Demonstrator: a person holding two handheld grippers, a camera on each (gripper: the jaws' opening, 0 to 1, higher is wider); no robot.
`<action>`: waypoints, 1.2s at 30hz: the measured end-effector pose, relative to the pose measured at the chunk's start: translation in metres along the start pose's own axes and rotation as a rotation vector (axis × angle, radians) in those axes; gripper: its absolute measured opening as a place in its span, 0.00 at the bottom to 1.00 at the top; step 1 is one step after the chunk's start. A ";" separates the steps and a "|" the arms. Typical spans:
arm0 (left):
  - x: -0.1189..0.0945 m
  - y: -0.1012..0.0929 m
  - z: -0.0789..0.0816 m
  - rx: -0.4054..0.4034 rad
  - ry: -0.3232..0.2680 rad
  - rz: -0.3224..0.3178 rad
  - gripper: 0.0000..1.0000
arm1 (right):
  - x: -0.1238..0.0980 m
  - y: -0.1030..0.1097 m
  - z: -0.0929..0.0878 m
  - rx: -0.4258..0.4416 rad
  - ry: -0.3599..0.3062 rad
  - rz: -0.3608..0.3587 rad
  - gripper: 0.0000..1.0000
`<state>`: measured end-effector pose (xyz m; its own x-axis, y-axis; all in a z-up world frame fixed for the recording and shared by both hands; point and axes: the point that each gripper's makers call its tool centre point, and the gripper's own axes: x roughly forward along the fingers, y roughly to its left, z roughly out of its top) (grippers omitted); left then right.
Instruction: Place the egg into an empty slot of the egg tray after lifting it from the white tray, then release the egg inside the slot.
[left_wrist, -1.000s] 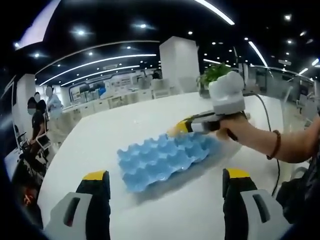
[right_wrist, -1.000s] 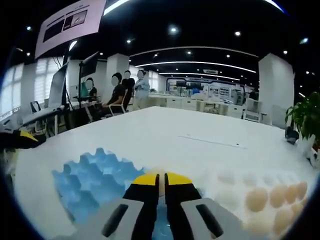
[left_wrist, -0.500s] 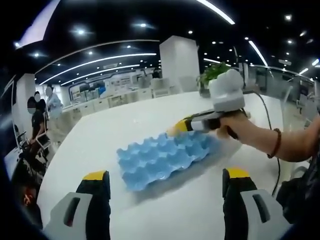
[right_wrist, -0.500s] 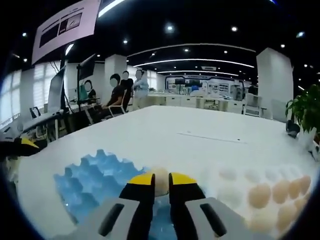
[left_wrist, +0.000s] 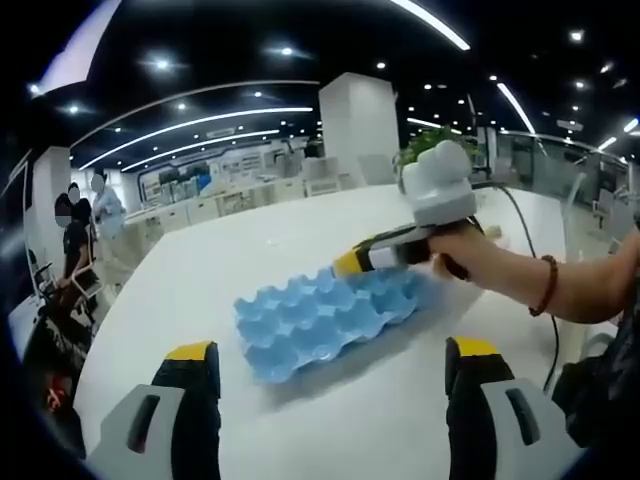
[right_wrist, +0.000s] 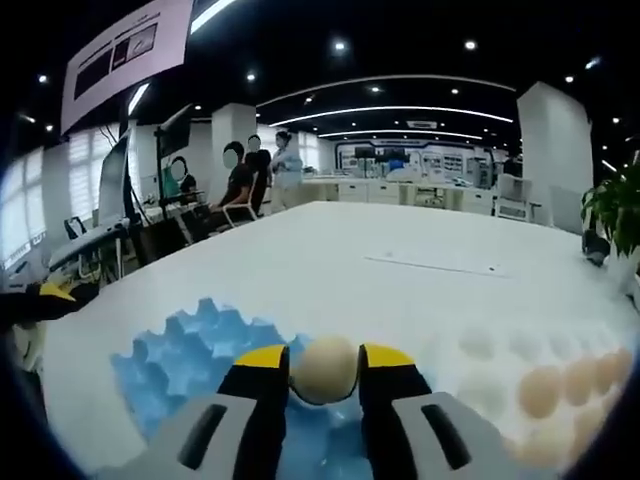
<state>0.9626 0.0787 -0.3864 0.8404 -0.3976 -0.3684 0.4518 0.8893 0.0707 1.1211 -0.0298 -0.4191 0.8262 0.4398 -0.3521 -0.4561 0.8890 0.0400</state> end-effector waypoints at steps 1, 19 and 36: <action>0.000 0.000 0.000 0.000 -0.001 0.000 0.95 | 0.002 0.000 -0.001 -0.002 0.005 0.000 0.33; -0.002 0.010 0.000 -0.008 -0.003 0.016 0.95 | 0.018 -0.008 -0.005 0.044 0.031 -0.035 0.32; -0.003 0.014 0.003 -0.002 -0.011 0.027 0.95 | 0.021 -0.007 -0.006 0.019 0.107 -0.031 0.28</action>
<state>0.9679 0.0917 -0.3814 0.8555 -0.3761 -0.3558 0.4284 0.9002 0.0783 1.1393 -0.0275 -0.4326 0.7992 0.3967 -0.4516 -0.4238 0.9047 0.0447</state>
